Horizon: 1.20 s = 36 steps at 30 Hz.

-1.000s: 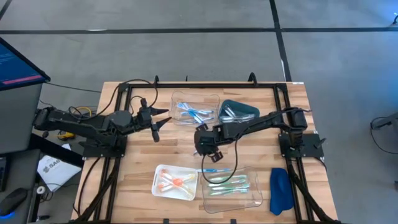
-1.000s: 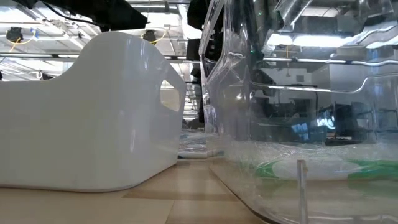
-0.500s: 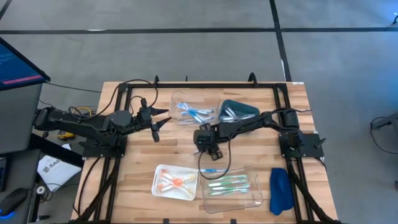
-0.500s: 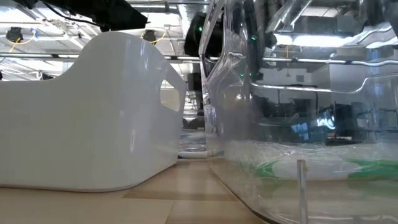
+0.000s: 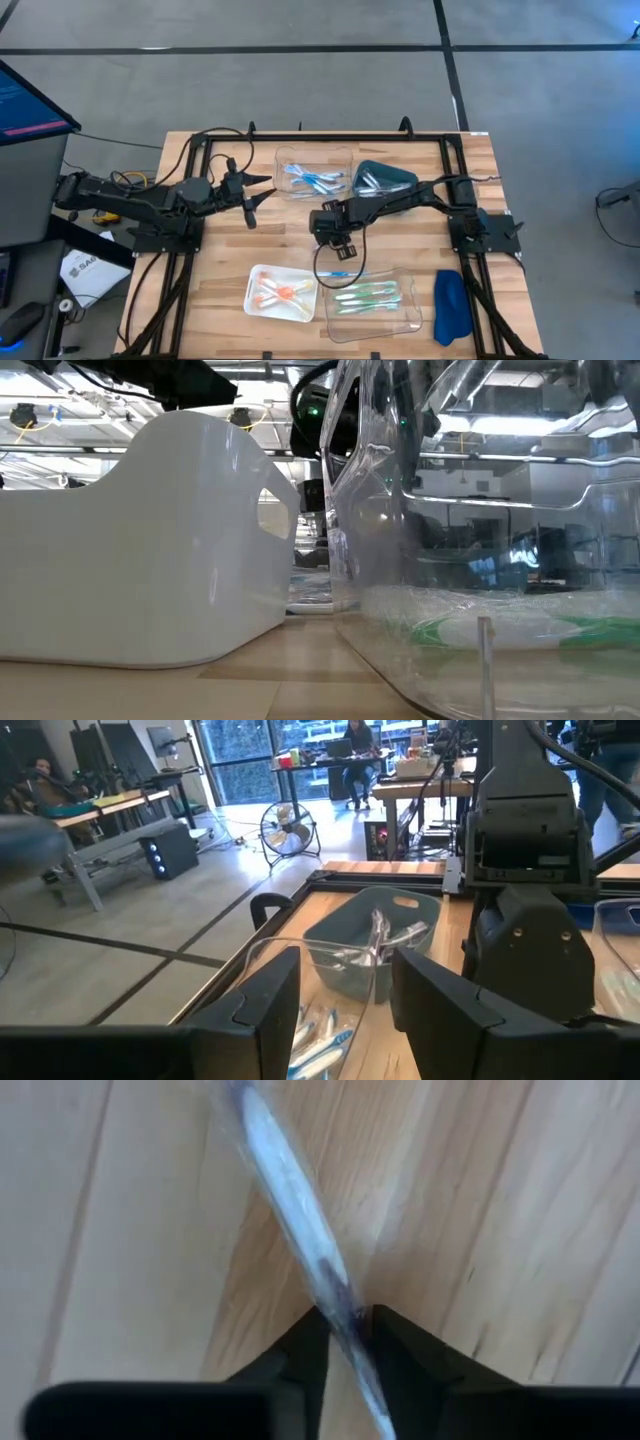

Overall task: Pick & Place Toothbrushes
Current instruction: Put the purple toothbrush into the green bin

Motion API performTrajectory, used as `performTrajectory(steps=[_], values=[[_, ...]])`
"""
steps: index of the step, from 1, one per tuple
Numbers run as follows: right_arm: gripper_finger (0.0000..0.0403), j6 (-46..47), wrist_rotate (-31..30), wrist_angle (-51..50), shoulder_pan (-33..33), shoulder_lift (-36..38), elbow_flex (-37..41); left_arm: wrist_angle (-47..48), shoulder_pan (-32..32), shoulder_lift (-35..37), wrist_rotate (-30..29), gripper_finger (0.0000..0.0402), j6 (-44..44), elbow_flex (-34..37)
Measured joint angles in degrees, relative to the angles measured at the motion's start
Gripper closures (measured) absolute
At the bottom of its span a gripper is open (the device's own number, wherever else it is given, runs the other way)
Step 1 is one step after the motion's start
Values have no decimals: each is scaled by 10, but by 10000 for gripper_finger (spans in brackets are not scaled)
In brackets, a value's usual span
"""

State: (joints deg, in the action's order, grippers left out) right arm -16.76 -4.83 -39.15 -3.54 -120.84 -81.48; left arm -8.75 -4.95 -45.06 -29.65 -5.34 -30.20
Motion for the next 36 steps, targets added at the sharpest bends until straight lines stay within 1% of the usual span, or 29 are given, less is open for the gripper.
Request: performTrajectory(steps=[5, 7, 12, 17, 21, 23, 26, 31, 34, 36], values=[[379, 44, 1, -29, -6, -4, -30, -1, 0, 0, 0, 248, 0, 0], [392, 69, 5, -44, -7, -6, -45, -1, 0, 0, 0, 248, 0, 0], [376, 119, 8, -99, -18, -5, -103, -1, 0, 0, 0, 248, 0, 0], [395, 180, 7, -162, -28, -5, -165, 0, 0, 0, 0, 248, 0, 0], [386, 214, 2, -213, -28, 10, -215, 0, 0, 0, 0, 248, 0, 0], [386, 227, -15, -211, -26, 34, -231, 0, 0, 0, 0, 248, 0, 0], [395, 235, -56, -214, -15, 83, -239, 0, -5, 0, 0, 248, 0, 0], [395, 287, -130, -253, 27, 179, -232, -1, -19, 1, 0, 248, 0, 0], [398, 310, -137, -267, 63, 232, -203, -2, -23, 5, 0, 248, 0, 0], [399, 327, -137, -270, 90, 263, -170, -7, -23, 6, 0, 248, 0, 0]])
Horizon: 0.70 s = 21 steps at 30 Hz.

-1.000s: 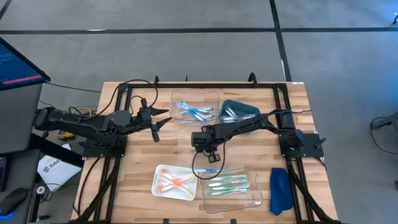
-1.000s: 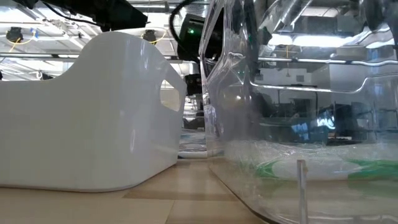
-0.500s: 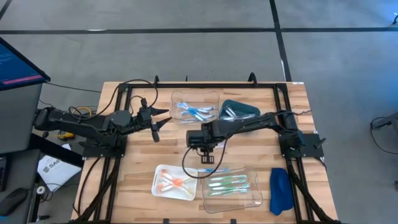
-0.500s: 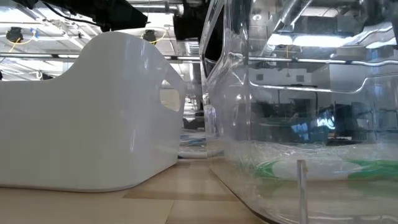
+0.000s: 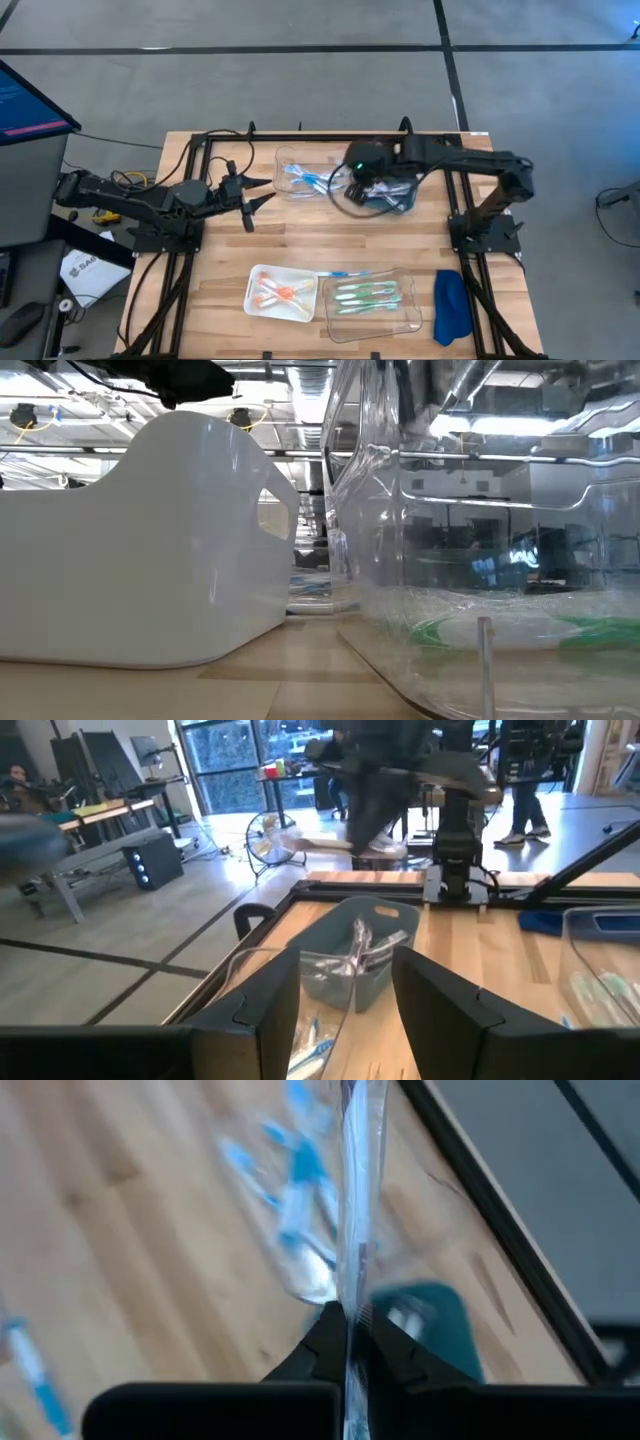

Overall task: Pick & Place Toothbrushes
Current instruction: Put the purple toothbrush into the green bin

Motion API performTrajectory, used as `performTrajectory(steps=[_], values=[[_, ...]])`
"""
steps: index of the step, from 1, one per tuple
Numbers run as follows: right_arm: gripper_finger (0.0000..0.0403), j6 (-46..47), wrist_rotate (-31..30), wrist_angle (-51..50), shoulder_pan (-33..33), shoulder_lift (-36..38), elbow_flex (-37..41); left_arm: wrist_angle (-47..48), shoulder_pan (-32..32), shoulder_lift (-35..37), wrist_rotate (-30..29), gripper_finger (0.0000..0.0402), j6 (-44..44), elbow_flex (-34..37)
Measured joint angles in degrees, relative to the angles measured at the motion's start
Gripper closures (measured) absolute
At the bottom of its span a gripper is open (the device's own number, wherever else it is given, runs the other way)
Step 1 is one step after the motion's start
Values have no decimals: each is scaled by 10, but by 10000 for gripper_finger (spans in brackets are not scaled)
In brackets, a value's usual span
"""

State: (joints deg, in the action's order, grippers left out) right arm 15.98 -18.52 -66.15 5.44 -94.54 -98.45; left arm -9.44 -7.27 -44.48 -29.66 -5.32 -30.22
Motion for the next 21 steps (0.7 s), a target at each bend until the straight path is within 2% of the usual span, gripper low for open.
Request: performTrajectory(steps=[6, 11, 17, 21], values=[[400, 35, 6, 36, 75, 68, 139, 0, 0, 3, 0, 248, 0, 0], [400, 41, 50, 114, 117, 97, 244, -1, 0, 3, 0, 248, 0, 0], [399, 49, 57, 129, 154, 99, 303, -3, 0, 3, 0, 248, 2, 0], [398, 65, 104, 171, 161, 99, 346, -5, 0, 3, 0, 248, 1, 0]])
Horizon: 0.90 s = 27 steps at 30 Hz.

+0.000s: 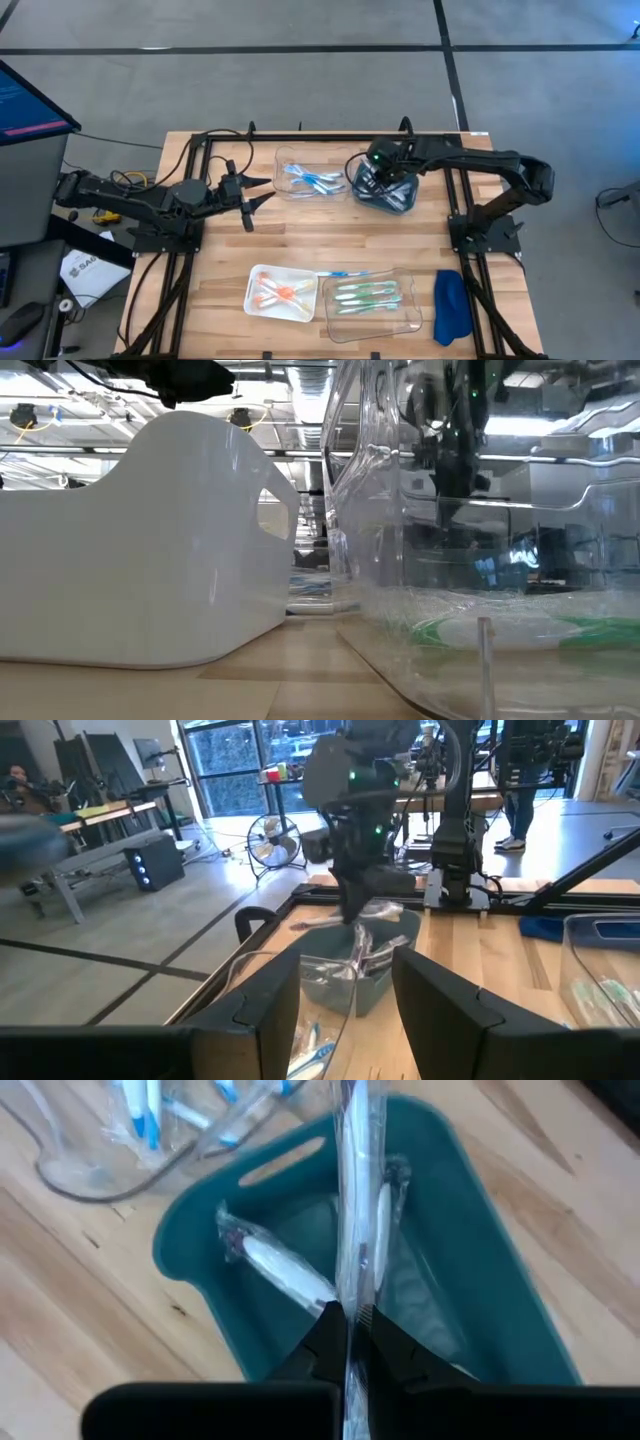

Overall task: Pick & Place Toothbrushes
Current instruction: Put the purple toothbrush into the green bin

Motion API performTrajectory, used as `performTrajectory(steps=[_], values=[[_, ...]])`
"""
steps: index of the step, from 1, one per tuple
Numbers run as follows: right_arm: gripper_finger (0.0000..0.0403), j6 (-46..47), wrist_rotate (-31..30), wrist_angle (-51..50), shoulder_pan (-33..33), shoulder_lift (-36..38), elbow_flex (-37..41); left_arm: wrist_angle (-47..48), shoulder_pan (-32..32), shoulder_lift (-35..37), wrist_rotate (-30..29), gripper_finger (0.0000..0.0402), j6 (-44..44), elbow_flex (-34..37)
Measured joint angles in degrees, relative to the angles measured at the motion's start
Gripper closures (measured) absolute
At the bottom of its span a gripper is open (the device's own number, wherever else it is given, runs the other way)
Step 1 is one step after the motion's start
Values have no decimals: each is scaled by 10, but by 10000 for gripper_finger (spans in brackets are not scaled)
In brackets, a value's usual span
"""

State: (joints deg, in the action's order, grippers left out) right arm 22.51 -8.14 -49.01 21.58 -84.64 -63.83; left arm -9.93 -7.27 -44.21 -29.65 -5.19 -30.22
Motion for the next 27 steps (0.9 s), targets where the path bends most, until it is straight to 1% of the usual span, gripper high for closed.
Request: performTrajectory(steps=[10, 16, 23, 27], values=[[398, 1, 6, 51, 19, 0, 64, 0, 0, 0, 0, 248, 0, 0], [397, 7, 6, 54, 30, -18, 87, -1, 0, 0, 0, 248, 0, 0], [396, -1, 8, 70, 16, -89, 85, -4, 0, 0, 0, 248, -1, 0], [391, -11, 3, 70, 13, -116, 82, -5, 0, 0, 0, 248, -1, 0]])
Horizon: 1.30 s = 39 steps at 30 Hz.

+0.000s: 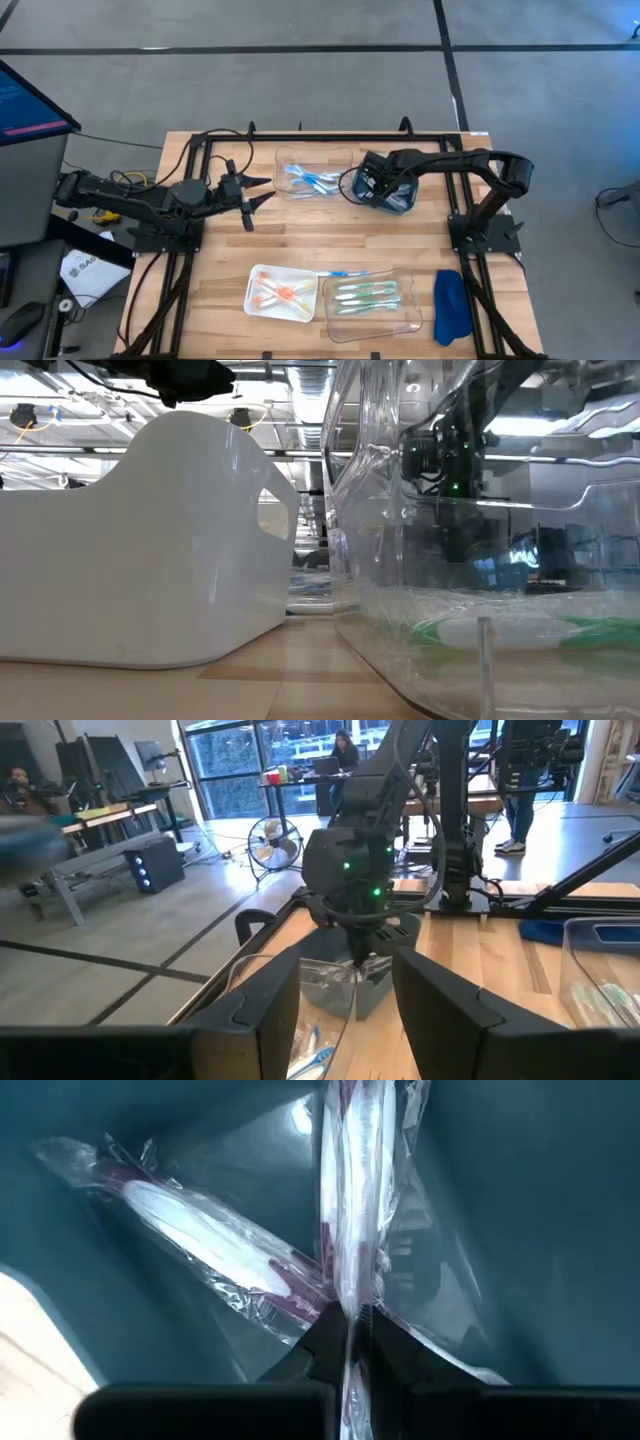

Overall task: Pick & Place Toothbrushes
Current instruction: Put the purple toothbrush into the green bin, then put the blue toothbrush into the top transparent bin

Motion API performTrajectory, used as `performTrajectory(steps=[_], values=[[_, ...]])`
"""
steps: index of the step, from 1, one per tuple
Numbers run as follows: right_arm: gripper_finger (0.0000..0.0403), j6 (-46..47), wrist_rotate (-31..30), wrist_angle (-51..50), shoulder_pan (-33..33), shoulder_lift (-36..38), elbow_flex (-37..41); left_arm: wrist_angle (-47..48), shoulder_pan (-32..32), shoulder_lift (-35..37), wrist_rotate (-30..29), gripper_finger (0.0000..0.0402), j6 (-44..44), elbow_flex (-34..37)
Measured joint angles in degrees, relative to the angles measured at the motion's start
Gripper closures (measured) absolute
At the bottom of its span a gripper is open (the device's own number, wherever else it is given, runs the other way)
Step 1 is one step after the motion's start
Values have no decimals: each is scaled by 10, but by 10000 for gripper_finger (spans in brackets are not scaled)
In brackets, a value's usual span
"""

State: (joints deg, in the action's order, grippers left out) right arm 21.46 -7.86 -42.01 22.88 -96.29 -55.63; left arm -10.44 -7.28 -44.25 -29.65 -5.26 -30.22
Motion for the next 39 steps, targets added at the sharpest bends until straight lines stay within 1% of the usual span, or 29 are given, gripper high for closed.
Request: performTrajectory(steps=[10, 18, 23, 31, 34, 36, 39], values=[[356, -19, 2, 15, 2, 35, 6, 1, 0, 0, 0, 248, -4, 0], [320, -16, 1, 21, 0, 35, 6, 1, 0, 0, 0, 248, -3, 0], [282, -15, 1, 24, 0, 35, 6, 1, 0, 0, 0, 248, -3, 0], [198, -18, 1, 23, 0, 35, 4, 1, 0, 0, 0, 248, -3, 0], [171, -24, 1, 9, 0, 35, -10, 1, 0, 0, 0, 248, -3, 0], [160, -31, 2, 0, 0, 36, -24, 1, 0, 0, 0, 248, -3, 0], [154, -43, 2, -18, -1, 36, -48, 1, 0, 0, 0, 248, -3, 0]])
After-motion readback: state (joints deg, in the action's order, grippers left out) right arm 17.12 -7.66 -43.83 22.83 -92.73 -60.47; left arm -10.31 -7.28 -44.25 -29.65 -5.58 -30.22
